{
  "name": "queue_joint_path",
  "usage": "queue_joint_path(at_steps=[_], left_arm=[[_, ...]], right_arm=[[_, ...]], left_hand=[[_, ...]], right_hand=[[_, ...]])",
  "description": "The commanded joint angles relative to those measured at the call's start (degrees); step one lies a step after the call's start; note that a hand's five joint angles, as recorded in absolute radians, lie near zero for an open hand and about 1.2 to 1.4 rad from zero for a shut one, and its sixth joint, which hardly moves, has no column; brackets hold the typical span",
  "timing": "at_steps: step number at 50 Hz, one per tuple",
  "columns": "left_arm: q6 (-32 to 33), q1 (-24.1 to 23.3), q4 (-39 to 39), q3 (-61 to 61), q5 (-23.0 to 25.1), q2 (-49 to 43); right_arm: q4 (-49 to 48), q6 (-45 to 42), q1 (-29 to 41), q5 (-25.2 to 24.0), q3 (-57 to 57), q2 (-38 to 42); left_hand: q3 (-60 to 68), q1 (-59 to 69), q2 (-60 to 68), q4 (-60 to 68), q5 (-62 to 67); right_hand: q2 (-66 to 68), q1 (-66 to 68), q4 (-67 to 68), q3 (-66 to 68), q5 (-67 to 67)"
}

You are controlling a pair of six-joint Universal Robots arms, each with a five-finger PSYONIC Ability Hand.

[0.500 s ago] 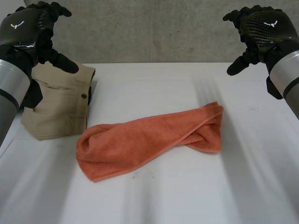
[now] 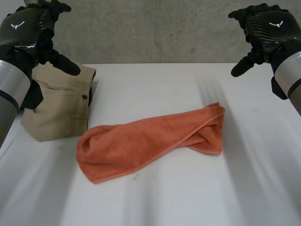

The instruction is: Fold the laundry.

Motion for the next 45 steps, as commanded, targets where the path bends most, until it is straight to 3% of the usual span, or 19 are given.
queue_joint_path(at_steps=[1,8,13,16,21,29,31,34,35,36,37,38,45], left_arm=[[0.32,-0.35,-0.44,-0.08,0.27,0.41],[1.37,-0.53,-5.27,-3.5,0.79,-0.37],[4.44,-0.71,-5.37,-10.34,0.71,-3.26],[6.9,-0.79,-3.44,-13.08,0.79,-5.47],[12.35,-0.97,7.89,-16.51,0.53,-14.51],[15.88,-0.71,11.69,-14.5,0.97,-26.56],[15.96,-0.97,11.6,-13.71,0.88,-28.06],[16.05,-1.23,11.69,-12.83,0.62,-29.38],[16.05,-1.23,11.69,-12.65,0.44,-29.29],[15.97,-1.15,11.86,-12.39,0.44,-28.94],[15.88,-1.15,11.95,-12.12,0.44,-28.68],[15.79,-1.23,12.04,-11.77,0.27,-28.33],[14.47,-1.23,11.07,-9.13,-0.52,-16.65]], right_arm=[[1.24,-1.19,-0.8,-0.13,-0.32,0.05],[8.1,-11.91,-3.26,-3.21,-1.12,0.92],[9.25,-18.32,-4.75,-5.84,-0.68,5.83],[9.07,-20.0,-5.19,-6.64,-0.85,9.18],[4.17,-24.57,-5.28,-11.19,-3.92,21.81],[-5.07,-25.9,-5.02,-12.7,-8.76,34.75],[-6.48,-26.07,-4.84,-12.44,-9.64,36.87],[-7.98,-26.69,-4.75,-12.18,-11.48,39.95],[-8.07,-26.77,-4.67,-12.18,-11.92,40.21],[-8.16,-26.86,-4.67,-12.09,-12.62,40.48],[-8.07,-26.86,-4.58,-12.0,-12.89,40.3],[-7.98,-26.86,-4.58,-12.09,-12.98,40.13],[-7.45,-26.34,-5.1,-12.0,-8.95,28.55]], left_hand=[[-0.73,-0.08,-0.55,-0.3,-0.37],[-0.89,-0.25,-0.72,-0.47,-0.54],[-0.73,-0.08,-0.55,-0.3,-0.37],[-0.73,-0.08,-0.55,-0.3,-0.37],[0.11,0.75,0.28,0.54,0.47],[7.17,7.81,7.34,7.59,7.53],[11.7,12.34,11.87,12.12,12.06],[33.84,34.49,34.02,34.27,34.2],[42.92,43.56,43.09,43.34,43.28],[58.83,59.47,59.0,59.25,59.19],[66.15,66.79,66.32,66.57,66.51],[67.03,67.68,67.21,67.46,67.39],[67.04,67.69,67.21,67.47,67.4]], right_hand=[[-0.91,-1.68,-0.87,-0.94,-2.05],[-1.08,-1.84,-1.04,-1.11,-2.22],[-0.58,-1.34,-0.54,-0.61,-1.72],[-0.41,-1.17,-0.37,-0.44,-1.54],[6.96,6.2,7.0,6.93,5.82],[14.06,13.3,14.1,14.03,12.92],[14.23,13.46,14.27,14.19,13.09],[24.78,24.01,24.82,24.75,23.64],[31.82,31.05,31.86,31.79,30.68],[51.54,50.78,51.58,51.51,50.4],[62.06,61.3,62.1,62.03,60.92],[68.44,67.67,68.48,68.4,67.3],[68.5,67.74,68.54,68.47,67.36]])
